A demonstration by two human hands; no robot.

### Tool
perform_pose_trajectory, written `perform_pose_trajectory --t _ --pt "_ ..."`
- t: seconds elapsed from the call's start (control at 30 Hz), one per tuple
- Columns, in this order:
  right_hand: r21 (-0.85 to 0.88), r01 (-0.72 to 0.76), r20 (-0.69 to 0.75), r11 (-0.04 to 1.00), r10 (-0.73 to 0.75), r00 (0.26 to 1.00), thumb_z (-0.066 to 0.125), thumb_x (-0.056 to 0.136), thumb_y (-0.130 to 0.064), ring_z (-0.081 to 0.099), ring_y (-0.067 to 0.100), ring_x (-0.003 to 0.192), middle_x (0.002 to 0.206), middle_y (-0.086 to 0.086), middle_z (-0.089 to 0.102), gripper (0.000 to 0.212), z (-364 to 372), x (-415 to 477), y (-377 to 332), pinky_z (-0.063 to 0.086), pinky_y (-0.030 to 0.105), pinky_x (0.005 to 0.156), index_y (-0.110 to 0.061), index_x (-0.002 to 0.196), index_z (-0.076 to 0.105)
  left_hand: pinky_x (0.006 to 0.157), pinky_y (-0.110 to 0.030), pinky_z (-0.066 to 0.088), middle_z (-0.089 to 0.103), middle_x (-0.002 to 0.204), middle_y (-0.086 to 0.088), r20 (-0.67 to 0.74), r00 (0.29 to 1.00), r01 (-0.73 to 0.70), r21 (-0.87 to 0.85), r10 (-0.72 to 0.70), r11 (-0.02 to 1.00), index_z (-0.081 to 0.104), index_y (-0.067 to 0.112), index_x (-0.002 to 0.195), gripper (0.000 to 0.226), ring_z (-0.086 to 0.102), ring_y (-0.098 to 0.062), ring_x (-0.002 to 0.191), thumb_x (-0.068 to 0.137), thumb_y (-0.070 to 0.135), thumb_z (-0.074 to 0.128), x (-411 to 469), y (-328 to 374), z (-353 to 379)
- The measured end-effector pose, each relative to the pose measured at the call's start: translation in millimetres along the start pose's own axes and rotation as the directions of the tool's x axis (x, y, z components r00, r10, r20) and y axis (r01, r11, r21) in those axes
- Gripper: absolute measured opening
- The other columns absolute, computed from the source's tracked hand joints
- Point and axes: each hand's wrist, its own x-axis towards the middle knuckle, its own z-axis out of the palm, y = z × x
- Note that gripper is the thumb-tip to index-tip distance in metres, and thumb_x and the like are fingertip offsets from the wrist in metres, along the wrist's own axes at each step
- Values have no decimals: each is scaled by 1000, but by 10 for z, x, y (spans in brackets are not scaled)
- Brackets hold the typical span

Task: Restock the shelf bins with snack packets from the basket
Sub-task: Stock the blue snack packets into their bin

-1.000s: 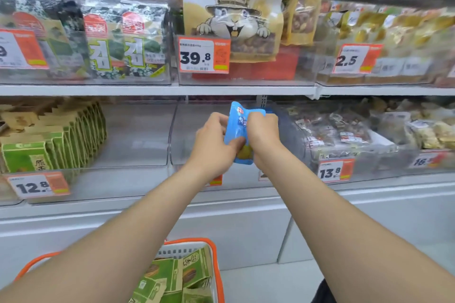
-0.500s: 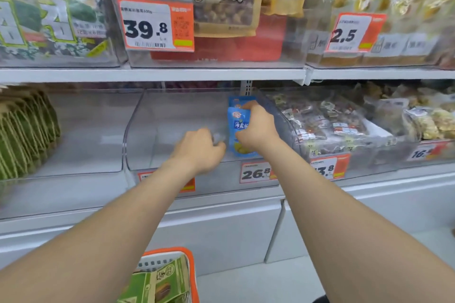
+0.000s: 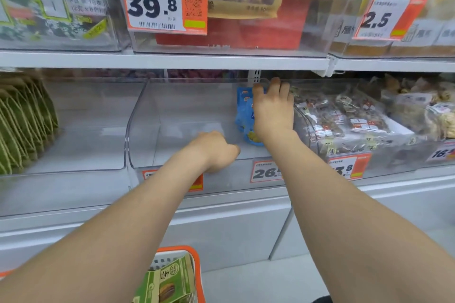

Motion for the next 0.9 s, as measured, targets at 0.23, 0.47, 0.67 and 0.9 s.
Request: perform_pose_trajectory --t 0.23,0.47,0.67,0.9 --pt "97 -88 251 991 61 966 68 92 -18 62 37 116 127 14 60 45 -170 -50 -176 47 38 76 -11 135 54 58 -30 40 70 93 -15 -26 999 -37 9 37 999 62 10 87 38 63 -27 81 93 44 47 -17 -12 10" --pt "213 -396 704 893 140 696 58 96 -31 53 34 131 145 15 51 70 -14 -68 -177 47 39 104 -3 155 32 55 -30 36 62 89 -16 -66 997 -43 53 46 998 56 12 81 41 58 -21 71 95 49 44 -9 -18 38" --pt "275 -366 747 889 42 663 53 98 -26 46 36 137 151 17 44 63 67 -45 -137 41 45 115 -5 153 32 61 -33 38 54 78 -12 -115 992 -50 42 55 998 45 16 68 41 57 -33 79 89 51 42 -8 -18 51" --pt "303 -333 708 893 22 706 52 102 -23 51 35 132 144 16 51 46 18 -56 -112 43 40 108 -7 145 47 57 -34 38 52 68 -9 -257 962 -86 16 87 996 48 12 64 40 57 -36 77 86 45 43 -82 1 60"
